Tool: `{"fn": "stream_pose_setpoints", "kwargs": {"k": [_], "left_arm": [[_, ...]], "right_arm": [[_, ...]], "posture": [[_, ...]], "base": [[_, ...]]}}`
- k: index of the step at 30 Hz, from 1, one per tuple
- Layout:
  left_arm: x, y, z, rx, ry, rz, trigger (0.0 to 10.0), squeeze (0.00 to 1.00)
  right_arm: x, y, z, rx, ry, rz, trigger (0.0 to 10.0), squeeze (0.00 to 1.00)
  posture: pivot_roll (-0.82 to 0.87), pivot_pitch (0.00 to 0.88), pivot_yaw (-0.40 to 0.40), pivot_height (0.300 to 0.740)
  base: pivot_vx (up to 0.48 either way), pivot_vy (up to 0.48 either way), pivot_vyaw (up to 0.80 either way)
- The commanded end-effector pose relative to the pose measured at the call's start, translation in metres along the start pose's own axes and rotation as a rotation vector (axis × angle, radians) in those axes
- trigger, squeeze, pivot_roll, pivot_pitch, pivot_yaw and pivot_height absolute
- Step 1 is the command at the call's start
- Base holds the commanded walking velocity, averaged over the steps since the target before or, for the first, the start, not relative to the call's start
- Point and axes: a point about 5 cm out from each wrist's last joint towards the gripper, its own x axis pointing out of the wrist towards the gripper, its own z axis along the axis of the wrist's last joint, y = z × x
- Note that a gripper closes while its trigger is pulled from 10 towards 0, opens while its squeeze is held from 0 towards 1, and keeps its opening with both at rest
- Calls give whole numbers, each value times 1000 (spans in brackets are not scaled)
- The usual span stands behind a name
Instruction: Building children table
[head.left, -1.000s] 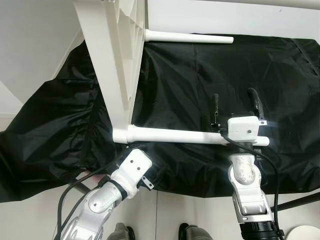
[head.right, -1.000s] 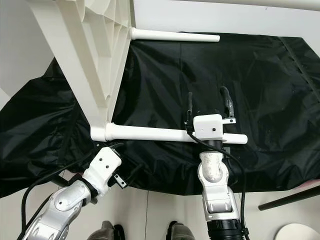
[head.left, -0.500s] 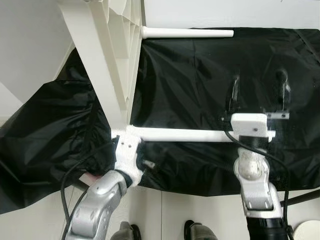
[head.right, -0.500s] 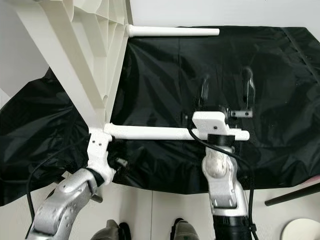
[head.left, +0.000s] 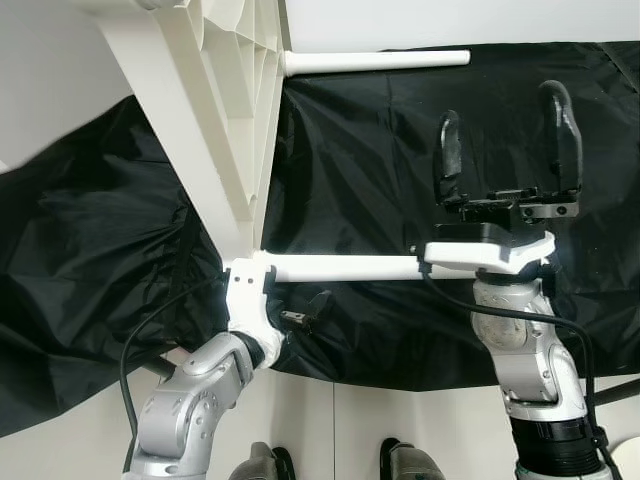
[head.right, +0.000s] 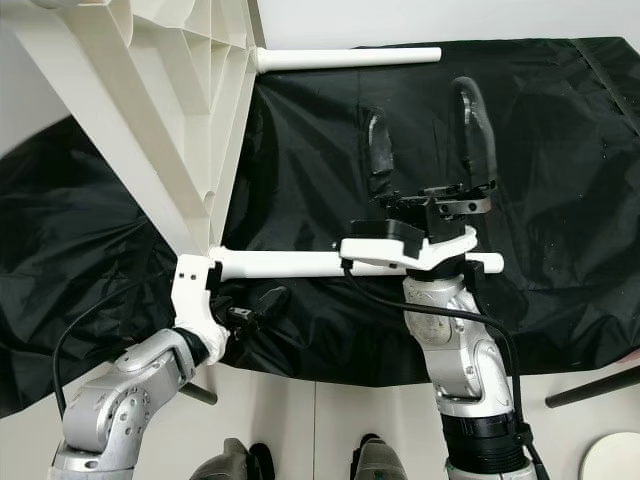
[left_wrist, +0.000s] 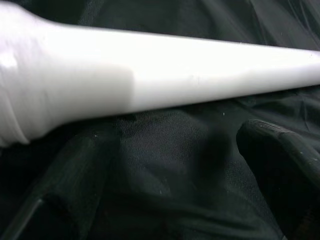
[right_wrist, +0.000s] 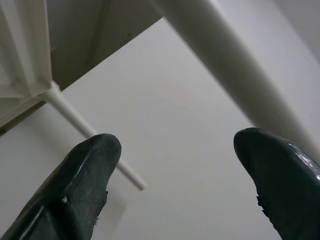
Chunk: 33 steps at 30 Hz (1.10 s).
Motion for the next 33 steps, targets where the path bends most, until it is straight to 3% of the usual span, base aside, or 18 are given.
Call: {"fn": "stream_pose_setpoints", "kwargs": {"k": [1,8,11,26,33], "left_arm": [[-2,4,-2,-12,26,16,10000,0],[0,4,-2,-23,32,14,10000,0],[3,6,-1,-25,38,17,10000,0],[6,5,0,-23,44,14,10000,0],[8,5,1,-28,40,12,10000,0]], "right_arm": [[8,-7,7,-45,-71,-49,10000,0],[16,-13,2,-58,-84,-65,10000,0],[30,-27,-1,-88,-106,-94,10000,0],[49,-39,4,-134,-149,-133,10000,0],[84,-39,8,-72,-166,-38,10000,0]], "posture": [[-35,182,167,740],[-46,172,165,740],[-55,167,164,740],[-68,161,153,740],[-84,159,152,740]], "base": [[0,0,0],[0,0,0],[0,0,0],[0,0,0],[0,0,0]]}}
